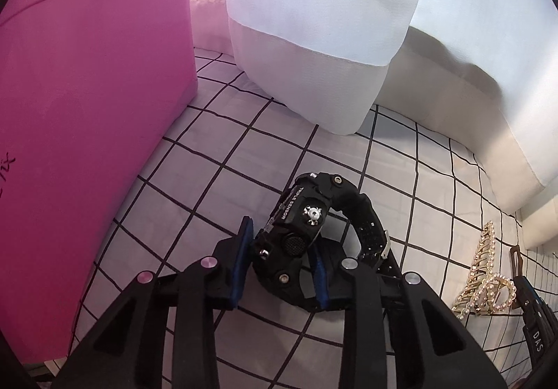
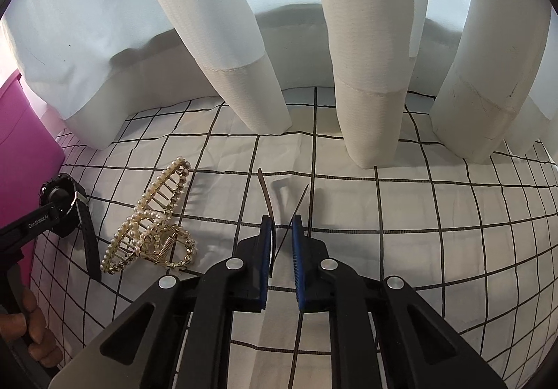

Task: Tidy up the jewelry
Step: 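Lift and carry the watch and hair pins over the pink tub with both tools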

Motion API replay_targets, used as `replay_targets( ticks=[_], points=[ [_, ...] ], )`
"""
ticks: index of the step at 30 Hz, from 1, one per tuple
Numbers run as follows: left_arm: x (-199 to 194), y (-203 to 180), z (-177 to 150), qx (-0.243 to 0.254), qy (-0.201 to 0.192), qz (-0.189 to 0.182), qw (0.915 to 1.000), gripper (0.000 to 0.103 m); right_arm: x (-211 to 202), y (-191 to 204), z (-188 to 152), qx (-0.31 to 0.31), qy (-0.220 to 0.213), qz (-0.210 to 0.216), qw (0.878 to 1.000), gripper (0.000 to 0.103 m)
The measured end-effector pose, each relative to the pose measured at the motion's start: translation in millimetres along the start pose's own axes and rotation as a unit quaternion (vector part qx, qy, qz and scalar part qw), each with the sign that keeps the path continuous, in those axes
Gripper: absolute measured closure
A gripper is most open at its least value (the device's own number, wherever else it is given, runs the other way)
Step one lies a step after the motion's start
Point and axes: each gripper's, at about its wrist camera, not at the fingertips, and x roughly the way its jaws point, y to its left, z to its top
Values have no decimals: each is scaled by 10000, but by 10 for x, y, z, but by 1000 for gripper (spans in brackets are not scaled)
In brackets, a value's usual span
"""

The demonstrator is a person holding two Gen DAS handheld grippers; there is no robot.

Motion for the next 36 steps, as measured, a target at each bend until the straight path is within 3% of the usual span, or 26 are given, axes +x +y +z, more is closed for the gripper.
replay_targets(
  ticks=[11, 27, 36],
  points=[
    [-435, 147, -392, -235, 23, 9, 9997, 75, -385, -32, -26, -241, -100, 214, 9994, 92],
    [-1627, 133, -715, -294, -683, -173, 9971, 75, -1078, -140, -88, -786, -438, 556, 9944, 92],
    [-2526, 175, -847, -542, -1277, 110, 9903, 75, -1588, 99, 118, -1278, -890, 1248, 9799, 92]
  ],
)
